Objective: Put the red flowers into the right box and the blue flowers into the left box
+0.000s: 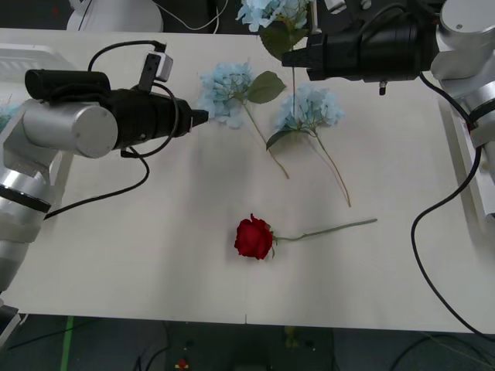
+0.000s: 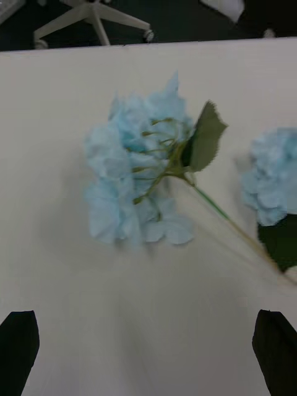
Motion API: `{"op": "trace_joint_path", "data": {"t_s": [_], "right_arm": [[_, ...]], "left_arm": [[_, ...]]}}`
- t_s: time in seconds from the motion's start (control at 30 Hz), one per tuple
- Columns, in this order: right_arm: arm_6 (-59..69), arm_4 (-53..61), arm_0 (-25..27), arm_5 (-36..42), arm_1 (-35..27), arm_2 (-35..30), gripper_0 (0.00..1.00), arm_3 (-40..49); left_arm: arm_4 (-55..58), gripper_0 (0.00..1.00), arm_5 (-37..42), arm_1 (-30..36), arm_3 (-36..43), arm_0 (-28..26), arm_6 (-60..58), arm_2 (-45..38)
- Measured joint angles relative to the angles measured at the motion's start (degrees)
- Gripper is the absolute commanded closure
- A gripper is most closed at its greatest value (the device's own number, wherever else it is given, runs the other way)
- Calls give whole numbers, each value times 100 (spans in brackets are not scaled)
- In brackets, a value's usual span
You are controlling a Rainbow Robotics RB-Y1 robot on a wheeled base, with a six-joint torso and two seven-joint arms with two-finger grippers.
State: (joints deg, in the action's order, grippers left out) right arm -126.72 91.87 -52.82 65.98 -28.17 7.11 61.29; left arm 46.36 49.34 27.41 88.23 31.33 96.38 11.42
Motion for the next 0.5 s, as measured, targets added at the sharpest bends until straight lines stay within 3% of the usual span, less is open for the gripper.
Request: {"op": "trace_joint_path", "data": {"t_s": [0.17, 0.27, 0.5], "right_arm": [[-282, 185, -19, -2, 326, -2, 100, 12], [-315, 274, -53, -2, 456, -2, 100, 13], [-463, 913, -104, -3, 756, -10, 100, 15]], "left_arm": [[1206, 0, 431, 189, 1200, -550, 0, -610], [2022, 0, 441, 273, 1542, -886, 0, -865], [2706, 0, 384, 315, 2342, -1767, 10, -1102]]}}
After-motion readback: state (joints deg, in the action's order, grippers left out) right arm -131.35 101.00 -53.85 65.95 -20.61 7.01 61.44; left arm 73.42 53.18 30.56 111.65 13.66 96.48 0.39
